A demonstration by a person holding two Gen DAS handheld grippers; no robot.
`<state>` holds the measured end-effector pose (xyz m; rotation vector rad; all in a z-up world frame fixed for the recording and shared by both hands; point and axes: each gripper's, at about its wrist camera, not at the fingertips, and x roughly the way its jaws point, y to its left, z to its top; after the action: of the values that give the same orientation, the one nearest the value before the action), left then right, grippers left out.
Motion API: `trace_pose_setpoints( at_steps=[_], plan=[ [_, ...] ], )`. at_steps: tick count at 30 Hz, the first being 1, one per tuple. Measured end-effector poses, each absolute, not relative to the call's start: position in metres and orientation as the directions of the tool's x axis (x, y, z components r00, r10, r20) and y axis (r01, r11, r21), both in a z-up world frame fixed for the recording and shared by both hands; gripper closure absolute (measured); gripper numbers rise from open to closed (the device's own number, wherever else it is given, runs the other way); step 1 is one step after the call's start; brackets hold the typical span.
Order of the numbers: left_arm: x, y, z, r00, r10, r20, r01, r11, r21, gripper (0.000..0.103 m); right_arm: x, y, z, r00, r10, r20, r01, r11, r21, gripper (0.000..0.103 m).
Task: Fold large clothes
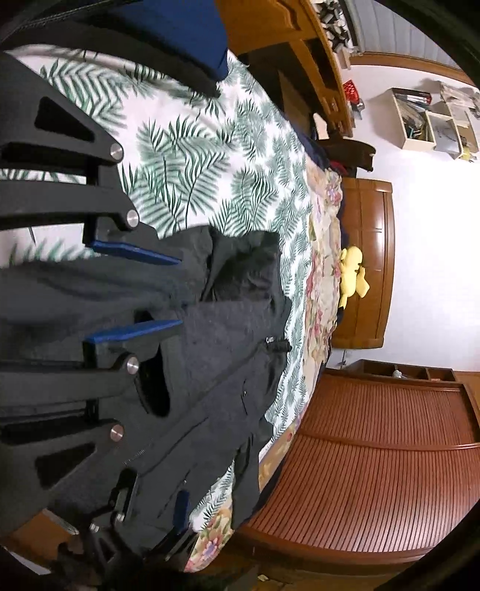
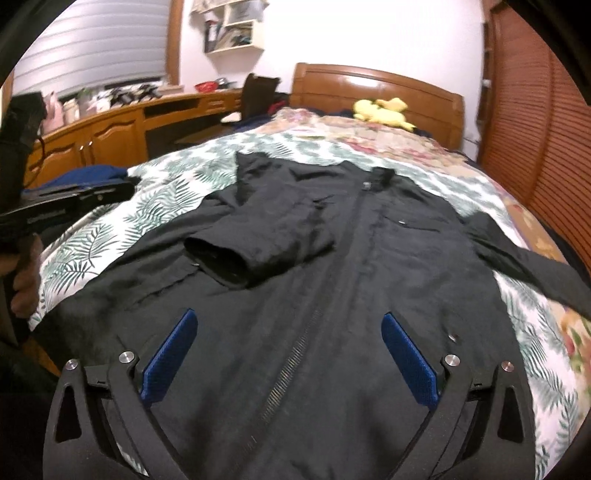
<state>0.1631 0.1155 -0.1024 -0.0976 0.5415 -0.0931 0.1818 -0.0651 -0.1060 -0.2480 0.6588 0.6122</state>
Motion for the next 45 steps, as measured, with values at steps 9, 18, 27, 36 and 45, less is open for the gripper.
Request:
trace_pose_setpoints(
  at_steps=[9,18,27,36,45],
  plan=[
    [0.15,0.134,-0.097,0.859,-0.112,-0.499,0.062,0.991,-0.115,0.074,0.219,0.01,-0.127,0.526,0.484,-0.699,-0.697,0.716,-0.03,0.013],
    [0.149,0.141,-0.098,0.854,-0.109,-0.508,0.055,0.991,-0.12,0.074,0.26,0.062,-0.15,0.4,0.47,-0.787,-0.758,0.653,0.005,0.015],
    [0.15,0.14,-0.102,0.848,-0.12,-0.516,0.062,0.99,-0.129,0.074,0.273,0.067,-0.169,0.331,0.441,-0.835,-0.761,0.647,0.04,0.03],
    [0.152,0.134,-0.102,0.85,-0.131,-0.51,0.071,0.988,-0.135,0.074,0.266,0.058,-0.145,0.282,0.527,-0.802,-0.789,0.602,0.118,0.099],
    [0.154,0.124,-0.101,0.849,-0.147,-0.507,0.09,0.987,-0.134,0.074,0.266,0.02,-0.099,0.406,0.559,-0.723,-0.752,0.654,0.083,0.101]
  ],
)
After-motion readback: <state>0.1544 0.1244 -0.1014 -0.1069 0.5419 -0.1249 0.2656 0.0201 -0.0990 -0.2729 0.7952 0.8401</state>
